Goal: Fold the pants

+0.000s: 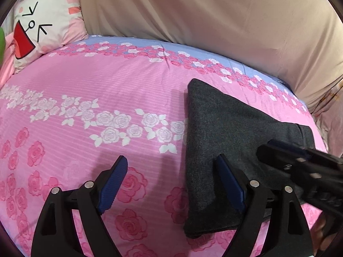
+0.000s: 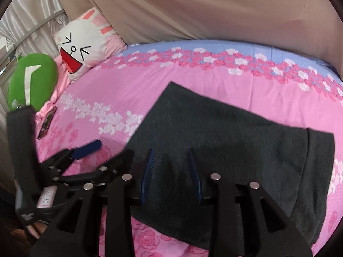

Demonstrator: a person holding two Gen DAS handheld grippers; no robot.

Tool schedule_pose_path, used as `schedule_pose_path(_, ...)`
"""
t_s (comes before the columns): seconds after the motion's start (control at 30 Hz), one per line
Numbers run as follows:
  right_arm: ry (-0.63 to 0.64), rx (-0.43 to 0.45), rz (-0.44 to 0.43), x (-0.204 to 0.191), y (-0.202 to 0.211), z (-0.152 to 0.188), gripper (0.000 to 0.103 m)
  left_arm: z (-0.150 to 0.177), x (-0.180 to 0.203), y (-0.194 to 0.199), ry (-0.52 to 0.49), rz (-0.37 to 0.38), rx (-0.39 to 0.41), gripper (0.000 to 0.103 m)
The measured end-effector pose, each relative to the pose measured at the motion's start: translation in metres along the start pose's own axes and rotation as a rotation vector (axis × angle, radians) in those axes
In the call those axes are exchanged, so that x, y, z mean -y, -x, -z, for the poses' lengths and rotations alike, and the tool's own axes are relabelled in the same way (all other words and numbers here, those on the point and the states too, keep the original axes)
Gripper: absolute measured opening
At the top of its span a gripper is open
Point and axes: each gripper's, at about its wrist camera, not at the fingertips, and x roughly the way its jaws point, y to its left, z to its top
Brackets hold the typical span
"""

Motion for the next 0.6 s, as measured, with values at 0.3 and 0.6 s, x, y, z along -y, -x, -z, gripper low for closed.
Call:
schedule_pose_path(0.3, 0.072, 0.013, 0.041, -0.028, -0.046, -0.008, 0.036, 0.001, -0.045, 0.015, 0.095, -0.042, 0.026, 0.081)
schedule_pose_path(0.6, -0.145, 0.224, 0.109, 0.055, 0.077, 0.043, 0.063, 0.009, -0.045, 0.036, 0.053, -0.066, 0.117, 0.082)
